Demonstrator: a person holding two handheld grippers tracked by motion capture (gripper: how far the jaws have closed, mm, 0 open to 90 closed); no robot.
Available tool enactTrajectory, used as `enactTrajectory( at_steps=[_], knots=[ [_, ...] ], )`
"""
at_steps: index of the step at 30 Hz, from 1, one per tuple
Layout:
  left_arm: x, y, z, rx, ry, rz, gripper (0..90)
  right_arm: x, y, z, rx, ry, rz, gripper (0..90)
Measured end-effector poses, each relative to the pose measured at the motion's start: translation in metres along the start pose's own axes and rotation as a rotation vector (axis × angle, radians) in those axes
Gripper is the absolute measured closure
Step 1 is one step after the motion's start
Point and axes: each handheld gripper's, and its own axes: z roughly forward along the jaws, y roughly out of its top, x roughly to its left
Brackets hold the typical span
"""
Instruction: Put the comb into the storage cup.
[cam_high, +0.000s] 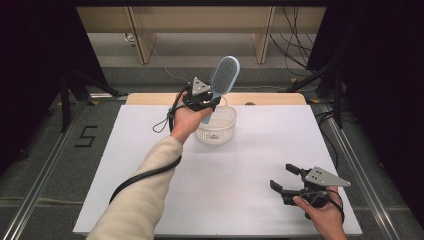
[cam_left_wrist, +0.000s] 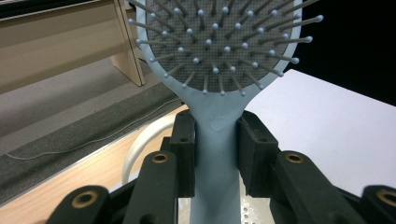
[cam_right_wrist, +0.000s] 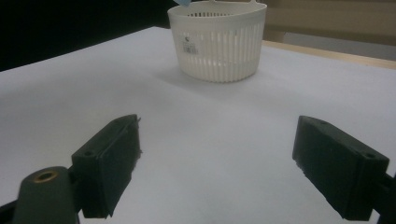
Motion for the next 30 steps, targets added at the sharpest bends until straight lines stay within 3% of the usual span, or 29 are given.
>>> enactTrajectory(
  at_steps=[30],
  knots=[
    [0.000,-0.001,0.012,0.016,0.000,0.008,69.7,0.000,0.000,0.000,-0.004,0.000,0.006,15.8]
  ],
)
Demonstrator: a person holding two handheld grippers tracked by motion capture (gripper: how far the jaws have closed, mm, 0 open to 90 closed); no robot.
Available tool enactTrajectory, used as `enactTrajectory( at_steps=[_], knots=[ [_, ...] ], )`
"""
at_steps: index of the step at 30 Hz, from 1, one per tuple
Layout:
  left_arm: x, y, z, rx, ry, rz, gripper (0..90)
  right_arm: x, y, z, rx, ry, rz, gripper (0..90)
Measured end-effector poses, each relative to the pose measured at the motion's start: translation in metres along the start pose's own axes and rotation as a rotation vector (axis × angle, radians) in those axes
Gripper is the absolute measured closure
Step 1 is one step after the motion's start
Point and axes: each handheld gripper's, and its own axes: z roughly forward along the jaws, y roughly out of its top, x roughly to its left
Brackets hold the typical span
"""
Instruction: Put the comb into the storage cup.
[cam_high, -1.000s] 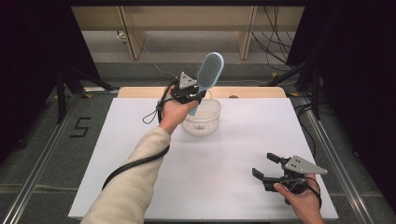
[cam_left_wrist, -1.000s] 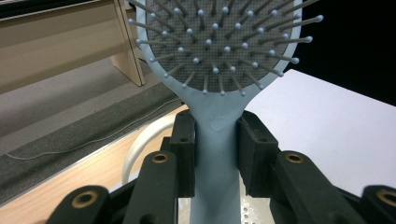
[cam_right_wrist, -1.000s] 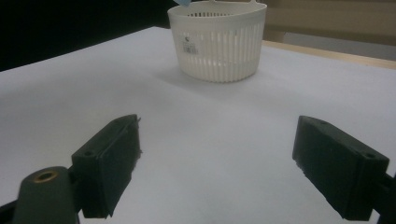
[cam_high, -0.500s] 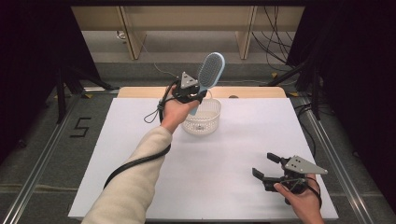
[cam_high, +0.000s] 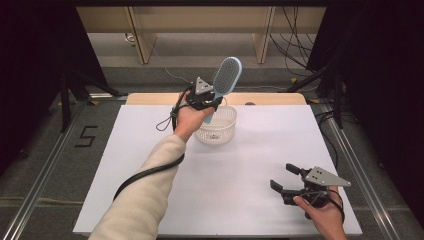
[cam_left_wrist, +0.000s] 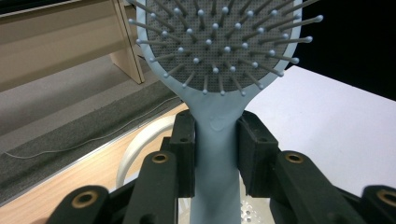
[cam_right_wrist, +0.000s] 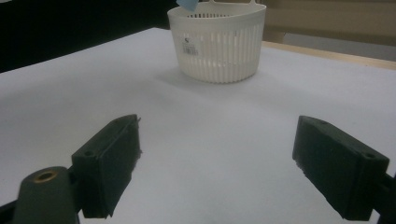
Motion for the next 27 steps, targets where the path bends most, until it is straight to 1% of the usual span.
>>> enactTrajectory(
  at_steps=[27],
  knots=[
    [0.0030,-0.0010,0.0081,0.007,0.009,0.008,69.7,-0.0016,-0.0003,0.0002,-0.003,-0.001,-0.003,15.8]
  ],
)
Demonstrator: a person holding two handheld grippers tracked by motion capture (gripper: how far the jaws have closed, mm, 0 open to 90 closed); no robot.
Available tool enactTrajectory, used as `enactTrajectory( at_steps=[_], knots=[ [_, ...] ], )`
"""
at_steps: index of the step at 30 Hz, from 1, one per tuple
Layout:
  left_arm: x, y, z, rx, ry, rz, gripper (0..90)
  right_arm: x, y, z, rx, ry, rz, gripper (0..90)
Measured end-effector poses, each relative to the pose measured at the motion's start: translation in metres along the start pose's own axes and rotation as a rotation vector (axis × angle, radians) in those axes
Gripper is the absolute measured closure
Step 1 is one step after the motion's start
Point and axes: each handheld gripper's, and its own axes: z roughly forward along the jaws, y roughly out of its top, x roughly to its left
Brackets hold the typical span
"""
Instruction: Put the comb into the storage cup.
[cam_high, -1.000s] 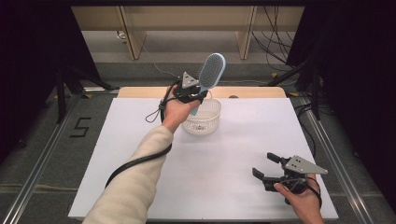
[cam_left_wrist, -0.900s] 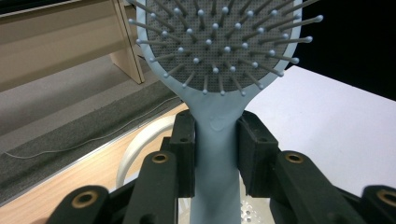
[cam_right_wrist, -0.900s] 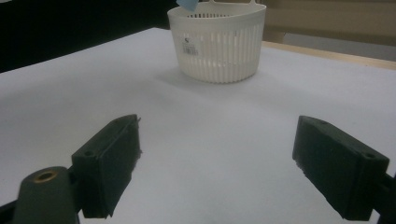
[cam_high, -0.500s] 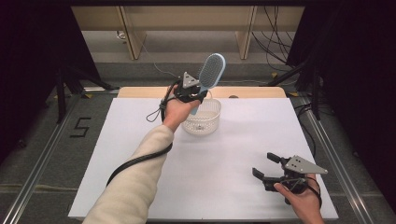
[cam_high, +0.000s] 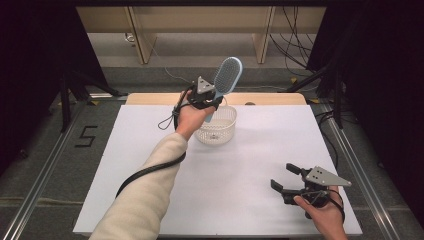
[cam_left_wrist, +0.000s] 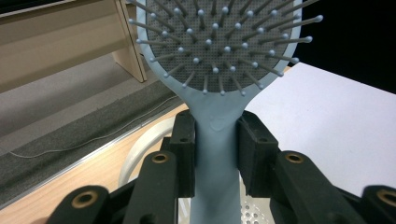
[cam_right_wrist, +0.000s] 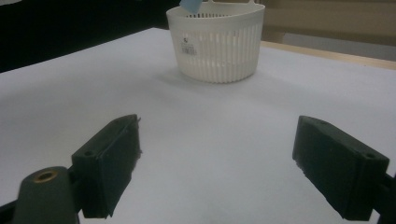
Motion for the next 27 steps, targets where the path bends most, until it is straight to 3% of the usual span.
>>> enactTrajectory(
  at_steps=[27],
  knots=[
    [0.0014,-0.0046,0.0036,0.010,0.006,-0.002,69.7,0.0003,0.0001,-0.0002,0.002,0.001,0.000,15.8]
  ],
)
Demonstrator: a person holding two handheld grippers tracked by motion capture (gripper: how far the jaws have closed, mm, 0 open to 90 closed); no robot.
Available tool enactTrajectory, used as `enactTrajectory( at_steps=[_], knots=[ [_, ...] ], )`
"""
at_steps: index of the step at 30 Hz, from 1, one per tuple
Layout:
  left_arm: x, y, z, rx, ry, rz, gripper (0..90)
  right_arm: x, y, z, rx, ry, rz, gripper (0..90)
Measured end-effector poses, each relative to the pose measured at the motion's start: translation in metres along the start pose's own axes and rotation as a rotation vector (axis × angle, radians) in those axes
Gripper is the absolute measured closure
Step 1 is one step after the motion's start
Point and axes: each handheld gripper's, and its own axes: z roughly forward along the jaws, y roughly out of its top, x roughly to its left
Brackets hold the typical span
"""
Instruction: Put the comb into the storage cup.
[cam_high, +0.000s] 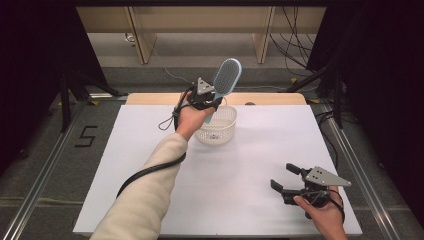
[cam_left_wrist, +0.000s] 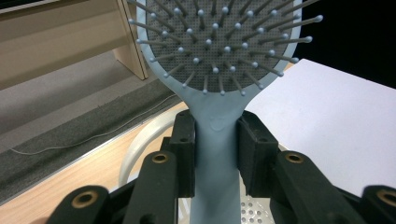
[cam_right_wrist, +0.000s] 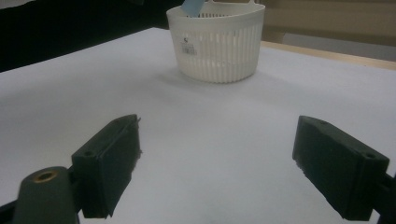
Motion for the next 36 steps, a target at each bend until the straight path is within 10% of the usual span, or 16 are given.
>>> enactTrajectory(
  at_steps=[36],
  knots=[
    [-0.0006,-0.0083,0.0079,0.002,-0.006,0.006,69.7,0.0002,0.0001,-0.0003,0.000,0.002,0.001,15.8]
  ],
)
